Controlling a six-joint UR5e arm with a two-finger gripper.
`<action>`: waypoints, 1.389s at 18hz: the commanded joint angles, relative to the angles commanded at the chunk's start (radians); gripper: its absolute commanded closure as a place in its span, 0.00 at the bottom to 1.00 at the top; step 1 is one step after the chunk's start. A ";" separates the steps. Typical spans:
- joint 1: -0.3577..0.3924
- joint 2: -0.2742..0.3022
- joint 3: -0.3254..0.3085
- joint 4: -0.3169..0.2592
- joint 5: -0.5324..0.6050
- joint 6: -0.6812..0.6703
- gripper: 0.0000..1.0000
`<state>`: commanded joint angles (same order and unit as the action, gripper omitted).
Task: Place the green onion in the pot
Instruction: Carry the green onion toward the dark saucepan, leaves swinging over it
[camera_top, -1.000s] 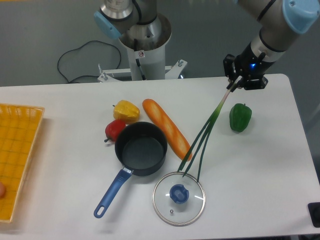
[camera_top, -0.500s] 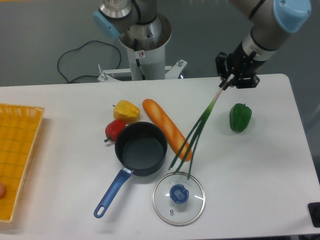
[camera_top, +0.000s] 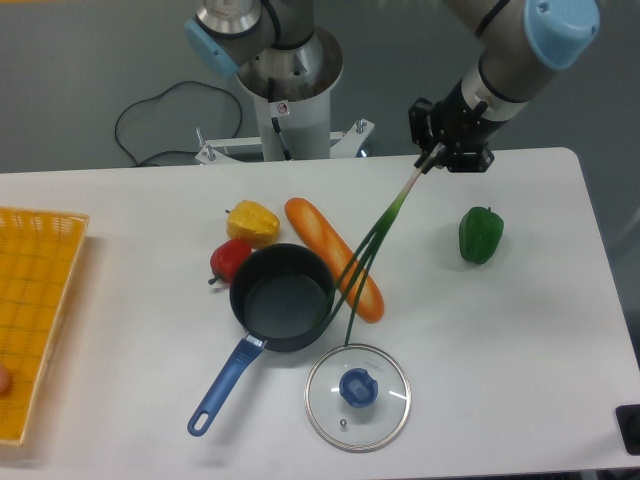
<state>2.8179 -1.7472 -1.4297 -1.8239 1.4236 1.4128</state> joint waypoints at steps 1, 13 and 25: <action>0.002 0.000 0.006 0.000 -0.014 0.000 0.89; 0.000 0.023 0.008 -0.052 -0.092 -0.002 0.89; -0.058 0.023 -0.028 -0.074 -0.048 0.005 0.89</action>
<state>2.7597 -1.7242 -1.4573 -1.8975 1.3757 1.4174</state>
